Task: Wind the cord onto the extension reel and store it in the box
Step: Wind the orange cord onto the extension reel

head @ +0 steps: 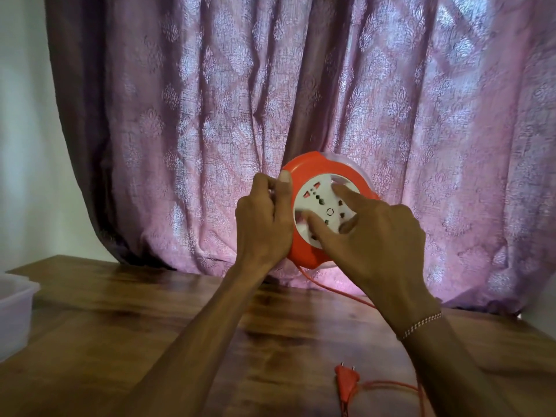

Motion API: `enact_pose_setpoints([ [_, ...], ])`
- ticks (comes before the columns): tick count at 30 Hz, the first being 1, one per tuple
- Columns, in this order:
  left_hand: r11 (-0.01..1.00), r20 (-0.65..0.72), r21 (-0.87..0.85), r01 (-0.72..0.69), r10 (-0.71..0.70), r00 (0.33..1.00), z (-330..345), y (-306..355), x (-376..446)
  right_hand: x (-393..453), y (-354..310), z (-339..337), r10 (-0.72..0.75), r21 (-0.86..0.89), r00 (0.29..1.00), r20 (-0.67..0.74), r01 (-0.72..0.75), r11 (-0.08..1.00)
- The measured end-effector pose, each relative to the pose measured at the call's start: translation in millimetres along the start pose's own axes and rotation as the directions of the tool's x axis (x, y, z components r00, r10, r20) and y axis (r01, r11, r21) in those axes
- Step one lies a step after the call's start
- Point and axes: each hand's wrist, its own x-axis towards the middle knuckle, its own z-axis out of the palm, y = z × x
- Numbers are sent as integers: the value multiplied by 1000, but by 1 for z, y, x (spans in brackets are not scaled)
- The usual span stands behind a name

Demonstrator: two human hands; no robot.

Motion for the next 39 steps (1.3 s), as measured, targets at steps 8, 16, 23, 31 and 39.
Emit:
enact_pose_setpoints([
  [8, 999, 21, -35, 19, -18, 1000, -1, 4, -1, 4, 5, -4, -81, -11, 995, -59, 81, 997],
  [16, 1000, -2, -14, 17, -17, 1000, -2, -3, 2, 8, 17, -13, -339, 99, 918, 204, 325, 941],
  [23, 1000, 7, -8, 11, -11, 1000, -1, -4, 1, 5, 4, -7, -308, 0, 910, 278, 321, 947],
  [31, 999, -9, -35, -9, 8, 1000, -1, 1, 0, 1, 3, -9, -266, -50, 955, 128, 274, 960],
  [39, 999, -12, -49, -1, 1, 1000, -2, 4, 1, 1, -3, -7, 0, 47, 998, -64, 3, 999],
])
